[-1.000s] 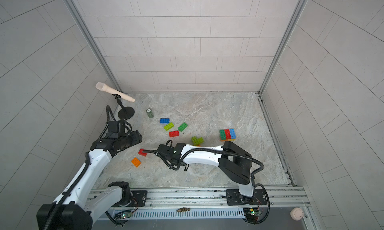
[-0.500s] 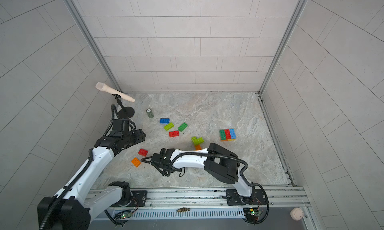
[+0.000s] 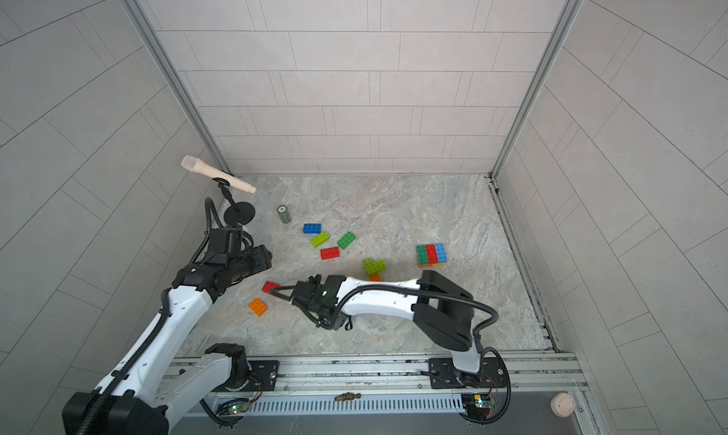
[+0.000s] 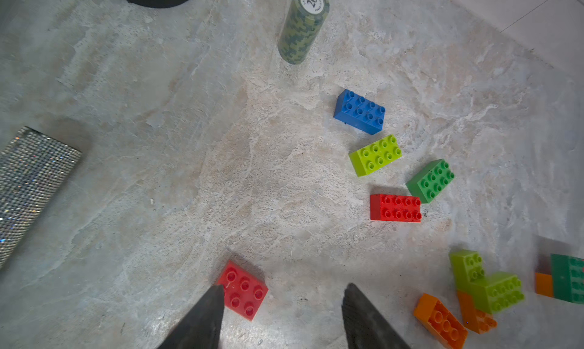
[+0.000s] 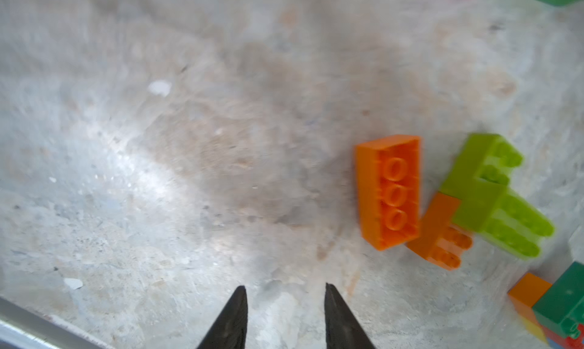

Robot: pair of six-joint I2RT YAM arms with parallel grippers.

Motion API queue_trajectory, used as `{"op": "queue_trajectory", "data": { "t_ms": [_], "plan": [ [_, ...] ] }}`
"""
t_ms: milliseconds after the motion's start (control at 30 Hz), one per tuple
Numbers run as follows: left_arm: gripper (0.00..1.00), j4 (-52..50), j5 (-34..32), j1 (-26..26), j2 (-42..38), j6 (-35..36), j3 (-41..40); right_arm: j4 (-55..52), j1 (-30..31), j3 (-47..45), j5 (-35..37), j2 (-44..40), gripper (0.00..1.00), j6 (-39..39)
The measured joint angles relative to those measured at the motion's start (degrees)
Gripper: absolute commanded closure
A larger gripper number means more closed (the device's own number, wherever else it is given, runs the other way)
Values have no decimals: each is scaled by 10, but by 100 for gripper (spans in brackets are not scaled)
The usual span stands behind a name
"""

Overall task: Assemble a rectangle with lego
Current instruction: Pick up the lego brick from the center of the board.

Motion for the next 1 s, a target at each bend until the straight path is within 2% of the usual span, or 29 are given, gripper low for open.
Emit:
{"op": "queue_trajectory", "data": {
  "t_ms": [67, 200, 333, 433, 600, 800, 1000],
  "plan": [
    [32, -2, -26, -69, 2, -3, 0, 19, -47, -31, -21, -63, 57, 12],
    [27, 19, -59, -257, 43, -15, -10, 58, -153, -108, -54, -173, 57, 42],
    [21, 47, -69, -360, 139, -17, -15, 83, -244, -181, -91, -247, 57, 73],
    [18, 65, -70, -399, 219, -6, 0, 92, -293, -214, -113, -277, 57, 86],
    [10, 92, -64, -428, 313, 20, 59, 113, -336, -244, -138, -296, 58, 95],
    [10, 117, -58, -451, 394, 52, 134, 138, -381, -283, -162, -315, 58, 108],
    [13, 108, -56, -454, 470, 74, 176, 150, -383, -286, -175, -315, 59, 108]
  ]
}}
